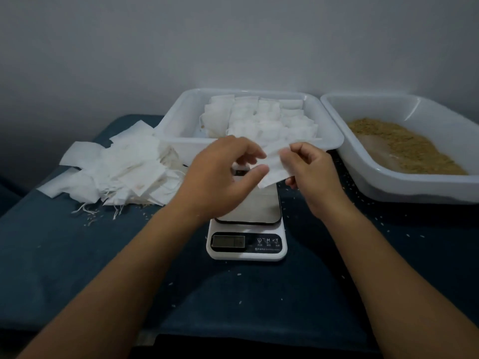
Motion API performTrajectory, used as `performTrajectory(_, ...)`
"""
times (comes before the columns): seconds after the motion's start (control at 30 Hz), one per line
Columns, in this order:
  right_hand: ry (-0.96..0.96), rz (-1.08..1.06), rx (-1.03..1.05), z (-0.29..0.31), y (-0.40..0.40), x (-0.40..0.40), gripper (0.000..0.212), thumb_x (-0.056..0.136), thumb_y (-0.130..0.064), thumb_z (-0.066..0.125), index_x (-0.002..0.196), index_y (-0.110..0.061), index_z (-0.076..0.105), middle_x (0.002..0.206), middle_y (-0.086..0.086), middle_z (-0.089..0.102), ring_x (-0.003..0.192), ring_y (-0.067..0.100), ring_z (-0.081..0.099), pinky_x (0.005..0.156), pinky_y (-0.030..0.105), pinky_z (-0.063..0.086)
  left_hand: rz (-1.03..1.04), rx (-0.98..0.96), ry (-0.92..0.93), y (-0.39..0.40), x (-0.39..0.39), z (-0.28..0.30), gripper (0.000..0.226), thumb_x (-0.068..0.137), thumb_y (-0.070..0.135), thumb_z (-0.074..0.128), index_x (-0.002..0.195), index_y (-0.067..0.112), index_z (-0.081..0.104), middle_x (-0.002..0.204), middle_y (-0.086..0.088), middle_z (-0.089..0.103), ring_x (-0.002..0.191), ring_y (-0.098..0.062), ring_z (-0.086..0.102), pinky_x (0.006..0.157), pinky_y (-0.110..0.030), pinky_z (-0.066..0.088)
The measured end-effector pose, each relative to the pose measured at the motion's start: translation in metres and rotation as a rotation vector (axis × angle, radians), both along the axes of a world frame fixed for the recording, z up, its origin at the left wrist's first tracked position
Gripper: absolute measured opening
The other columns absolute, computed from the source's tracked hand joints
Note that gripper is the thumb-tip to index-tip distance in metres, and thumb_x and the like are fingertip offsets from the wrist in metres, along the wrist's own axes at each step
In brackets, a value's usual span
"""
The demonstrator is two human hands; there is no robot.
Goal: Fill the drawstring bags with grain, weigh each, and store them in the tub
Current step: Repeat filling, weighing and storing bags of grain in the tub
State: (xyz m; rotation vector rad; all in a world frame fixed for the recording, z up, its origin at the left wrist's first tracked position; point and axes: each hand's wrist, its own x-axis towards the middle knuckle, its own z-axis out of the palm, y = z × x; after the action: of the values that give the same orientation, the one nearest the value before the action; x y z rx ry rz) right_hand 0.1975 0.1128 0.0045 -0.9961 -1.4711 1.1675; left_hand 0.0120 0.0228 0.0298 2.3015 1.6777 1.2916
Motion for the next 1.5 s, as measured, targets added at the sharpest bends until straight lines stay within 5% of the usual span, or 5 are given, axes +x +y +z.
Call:
performTrajectory(0.6, 0.185, 0.246, -0.077, 0.003, -0.001, -0.001, 0.016, 0.095, -0.029, 0.069, 0.109, -0.026, 0.077, 0.089, -0.001, 0.076, 0.082, 0.015, 0.074, 0.074, 0.026, 0.059, -0.166, -0.010, -0.285, 0.042, 0.002, -0.040, 0.007, 0.096, 0.019, 0.076, 0.100, 0.013, 0.074, 0.090, 0.008, 0.075, 0.084, -0.012, 0.073, 0.078, -0.025, 0.059)
performTrajectory(0.77, -0.329, 0.121, 0.188, 0.008, -0.014, 0.003, 0.009, 0.098, -0.029, 0.072, 0.105, -0.031, 0.067, 0.094, 0.000, 0.075, 0.063, 0.013, 0.072, 0.059, 0.022, 0.055, -0.002, -0.008, -0.465, 0.047, -0.015, -0.041, 0.005, 0.096, 0.017, 0.074, 0.092, 0.018, 0.070, 0.079, 0.008, 0.071, 0.070, -0.004, 0.066, 0.069, -0.021, 0.054)
performTrajectory(0.9, -0.698, 0.595, 0.278, 0.021, -0.054, -0.003, 0.016, 0.096, -0.042, 0.070, 0.111, -0.034, 0.071, 0.103, -0.020, 0.074, 0.093, 0.000, 0.073, 0.081, 0.017, 0.057, 0.083, 0.026, -0.562, 0.048, -0.030, -0.034, 0.015, 0.095, 0.019, 0.072, 0.087, 0.030, 0.066, 0.077, 0.009, 0.070, 0.071, -0.011, 0.067, 0.071, -0.032, 0.057)
performTrajectory(1.17, -1.103, 0.883, 0.664, -0.012, -0.125, -0.041, 0.049, 0.107, -0.042, 0.052, 0.152, -0.023, 0.048, 0.169, -0.001, 0.027, 0.159, 0.013, 0.009, 0.113, 0.006, -0.013, 0.117, 0.063, -0.599, 0.046, -0.044, -0.027, 0.012, 0.099, 0.021, 0.070, 0.088, 0.025, 0.066, 0.076, 0.011, 0.074, 0.075, -0.019, 0.072, 0.078, -0.046, 0.061)
performTrajectory(1.5, -0.783, 0.847, 0.616, -0.005, -0.139, -0.017, 0.025, 0.102, -0.030, 0.066, 0.123, -0.018, 0.072, 0.130, -0.005, 0.067, 0.128, 0.009, 0.058, 0.108, 0.026, 0.045, 0.107, 0.064, -0.605, 0.046, -0.041, -0.025, 0.009, 0.098, 0.022, 0.070, 0.090, 0.023, 0.068, 0.082, 0.004, 0.074, 0.077, -0.016, 0.072, 0.080, -0.045, 0.062)
